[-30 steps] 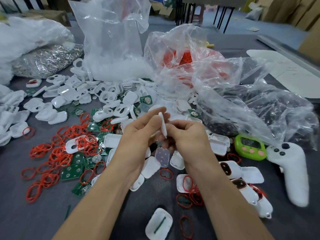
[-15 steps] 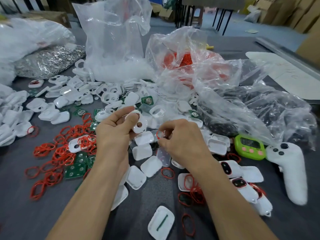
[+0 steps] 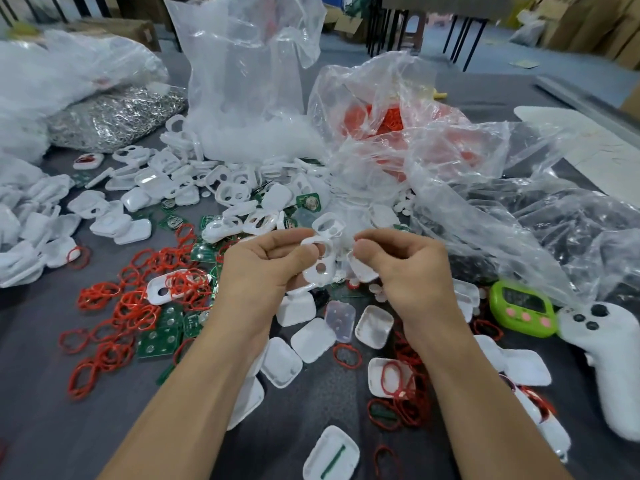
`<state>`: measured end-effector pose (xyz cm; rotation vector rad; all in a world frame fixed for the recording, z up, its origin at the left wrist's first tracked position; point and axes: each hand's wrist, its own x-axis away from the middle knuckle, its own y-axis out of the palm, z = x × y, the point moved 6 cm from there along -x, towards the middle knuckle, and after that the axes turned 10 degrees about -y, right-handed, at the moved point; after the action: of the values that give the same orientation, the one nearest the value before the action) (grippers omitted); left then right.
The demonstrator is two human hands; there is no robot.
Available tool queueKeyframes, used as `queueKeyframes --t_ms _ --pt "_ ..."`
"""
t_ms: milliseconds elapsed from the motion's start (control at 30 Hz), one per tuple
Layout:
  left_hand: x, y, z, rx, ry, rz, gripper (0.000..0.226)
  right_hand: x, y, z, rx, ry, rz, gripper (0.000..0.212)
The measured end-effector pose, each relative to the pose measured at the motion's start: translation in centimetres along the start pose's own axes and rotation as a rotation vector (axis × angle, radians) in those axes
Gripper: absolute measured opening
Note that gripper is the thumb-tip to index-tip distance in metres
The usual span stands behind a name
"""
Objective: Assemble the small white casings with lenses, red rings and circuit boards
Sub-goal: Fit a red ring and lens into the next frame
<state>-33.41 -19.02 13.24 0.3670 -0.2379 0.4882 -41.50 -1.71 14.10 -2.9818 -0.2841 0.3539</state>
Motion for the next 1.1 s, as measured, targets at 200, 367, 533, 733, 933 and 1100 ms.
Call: queueKeyframes --t_ms 200,367,533,733,933,1100 --pt "-0.2 0.4 -0.4 -0.007 -0.010 -0.037 0.026 0.5 0.8 -0.3 -0.449 0.159 -0.053 0.006" --pt "-0.1 0.6 -0.4 0.129 -0.061 -0.110 0.023 0.6 0.9 -0.1 -0.643 0.186 -0.115 0.018" --pt "0.3 0.4 0.1 -0.129 0.108 0.017 0.025 0.5 0.3 -0.6 -0.172 -0.066 -0.084 0.027" --pt "1.0 1.6 0.3 -0.170 0.135 -0.054 0.028 1.4 1.1 -1.4 0.163 -0.276 -0.086 0.031" --pt "1.0 1.8 0.1 -0.150 0.098 -0.057 0.028 1.8 0.9 -2.4 0.329 -0.391 -0.019 0.024" --pt "0.8 1.8 -0.2 -0.122 0.067 -0.061 0.025 1.8 0.7 -2.9 0.427 -0.458 0.003 0.025"
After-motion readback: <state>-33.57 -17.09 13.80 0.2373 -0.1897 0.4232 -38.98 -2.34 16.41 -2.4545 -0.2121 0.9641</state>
